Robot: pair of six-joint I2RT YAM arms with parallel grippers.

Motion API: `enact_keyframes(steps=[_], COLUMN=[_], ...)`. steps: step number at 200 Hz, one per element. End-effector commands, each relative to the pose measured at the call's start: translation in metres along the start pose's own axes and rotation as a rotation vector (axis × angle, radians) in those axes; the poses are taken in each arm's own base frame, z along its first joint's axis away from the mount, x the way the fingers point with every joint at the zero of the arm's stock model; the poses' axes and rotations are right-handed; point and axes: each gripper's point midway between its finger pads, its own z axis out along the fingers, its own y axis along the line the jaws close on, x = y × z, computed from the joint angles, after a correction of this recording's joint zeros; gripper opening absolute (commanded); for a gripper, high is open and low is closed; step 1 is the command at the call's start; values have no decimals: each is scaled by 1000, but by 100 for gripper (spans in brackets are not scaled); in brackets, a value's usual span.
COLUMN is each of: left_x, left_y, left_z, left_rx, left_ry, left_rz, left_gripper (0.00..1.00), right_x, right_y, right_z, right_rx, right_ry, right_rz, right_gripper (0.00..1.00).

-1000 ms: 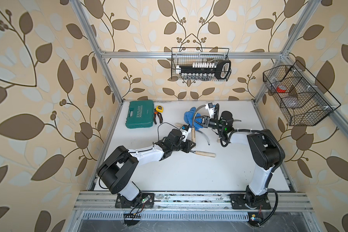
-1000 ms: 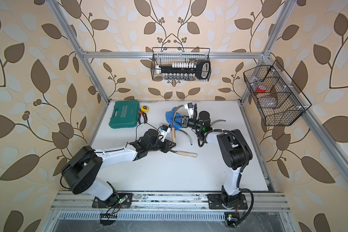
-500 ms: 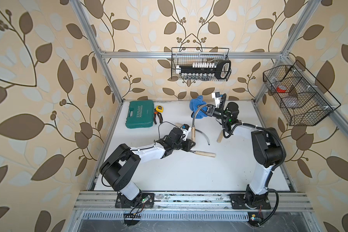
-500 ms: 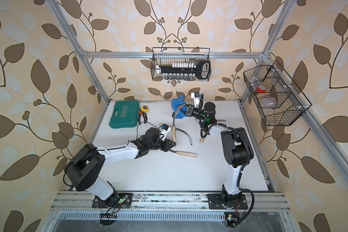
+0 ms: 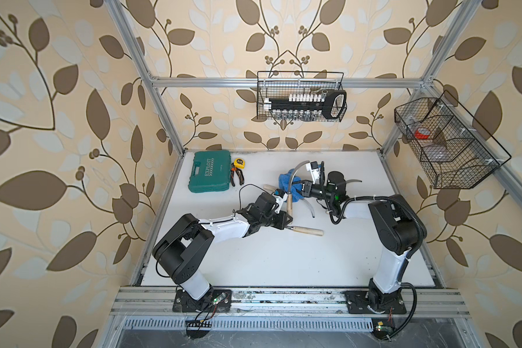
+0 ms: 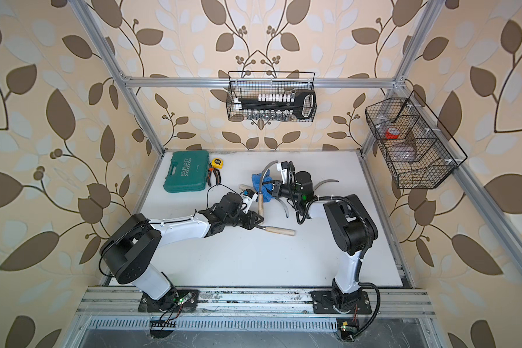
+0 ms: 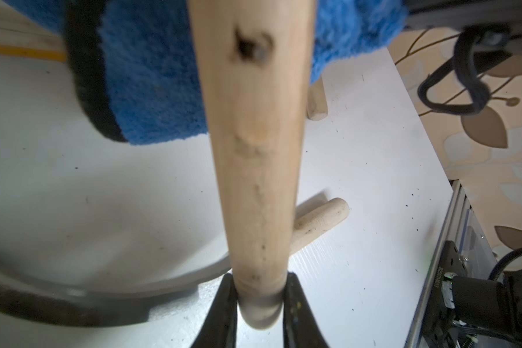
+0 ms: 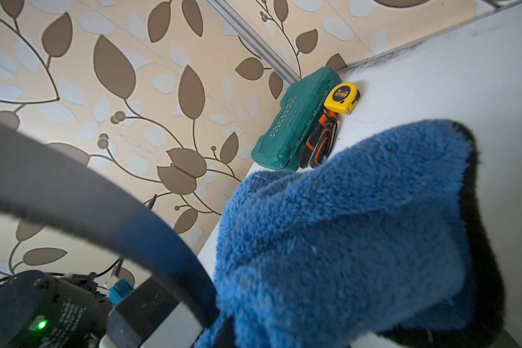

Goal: Wipe small sickles with rags
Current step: Wipe the small sickle.

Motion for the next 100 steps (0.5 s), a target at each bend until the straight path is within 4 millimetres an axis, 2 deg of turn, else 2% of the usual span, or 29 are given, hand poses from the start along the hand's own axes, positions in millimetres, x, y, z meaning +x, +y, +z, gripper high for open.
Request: enact_keyframes(steps=[1, 62, 100], left_x=[-33, -32, -33], left_y=[-14, -13, -12], left_z=[-4, -2, -2], left_rx=[35, 33, 29], left_ry=[-81, -73, -74], left_rz=[32, 33, 31], left_gripper=[0, 0, 0], right_x=[-24, -101, -121], right_y=[24, 47, 58], right_z=[-4, -28, -37], right_rx=[-45, -138, -140], right_ry=[-45, -164, -200], right_rz=[-86, -90, -112], right_gripper=[0, 0, 0])
